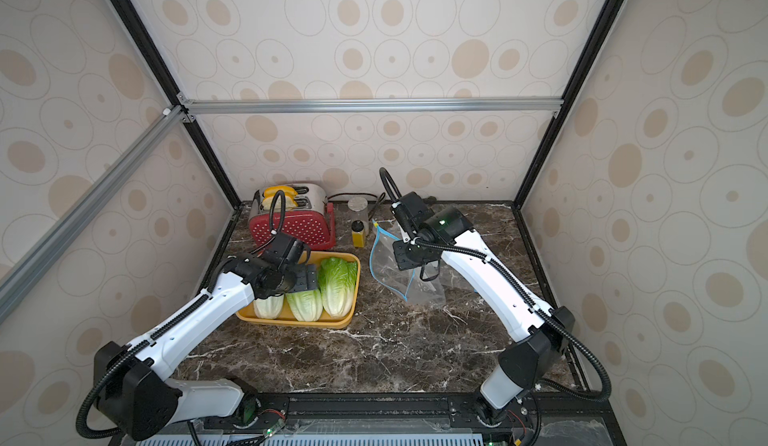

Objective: Put the chinese cabbages into a zipper bag and zip it
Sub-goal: Pick up the Chinese cabbage from the basket.

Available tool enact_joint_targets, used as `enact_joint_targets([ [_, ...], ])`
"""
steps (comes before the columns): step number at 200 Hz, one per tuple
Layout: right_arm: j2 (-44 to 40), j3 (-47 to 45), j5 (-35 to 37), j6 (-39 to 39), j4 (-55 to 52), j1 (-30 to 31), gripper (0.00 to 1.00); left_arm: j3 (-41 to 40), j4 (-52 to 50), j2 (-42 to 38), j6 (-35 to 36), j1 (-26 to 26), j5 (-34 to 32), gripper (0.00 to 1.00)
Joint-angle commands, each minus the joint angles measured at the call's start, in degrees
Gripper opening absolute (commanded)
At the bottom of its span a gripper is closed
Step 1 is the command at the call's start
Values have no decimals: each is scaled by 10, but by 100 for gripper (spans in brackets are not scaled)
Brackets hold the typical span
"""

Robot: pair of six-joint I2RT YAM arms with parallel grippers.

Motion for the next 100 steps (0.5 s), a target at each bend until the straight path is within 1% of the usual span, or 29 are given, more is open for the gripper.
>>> enact_joint_targets([
  [1, -7, -6, -9, -3, 1, 2, 0, -26, 58, 21, -27, 28, 8, 99],
  [10, -10, -10, -9, -3, 5, 2, 0, -35, 87, 31, -24, 34, 28, 99],
  [20, -13, -14, -8, -2, 8, 2, 0, -37, 98, 45, -24, 36, 29, 99],
  [25, -14, -14, -9, -1, 9, 2, 0, -38, 123, 52, -19, 37, 31, 99],
  [42, -16, -15, -7, 0, 9, 2, 0, -45, 156, 70, -16, 39, 38, 99],
  [64, -19, -14, -1, 0, 8, 1, 0, -37, 145, 91, -19, 40, 11, 99],
  [83, -21, -18, 1, 1, 12, 2, 0, -46, 153, 108, -22, 40, 10, 99],
  [100, -20, -18, 0, 4, 12, 2, 0, -52, 144, 119, -33, 40, -7, 99],
])
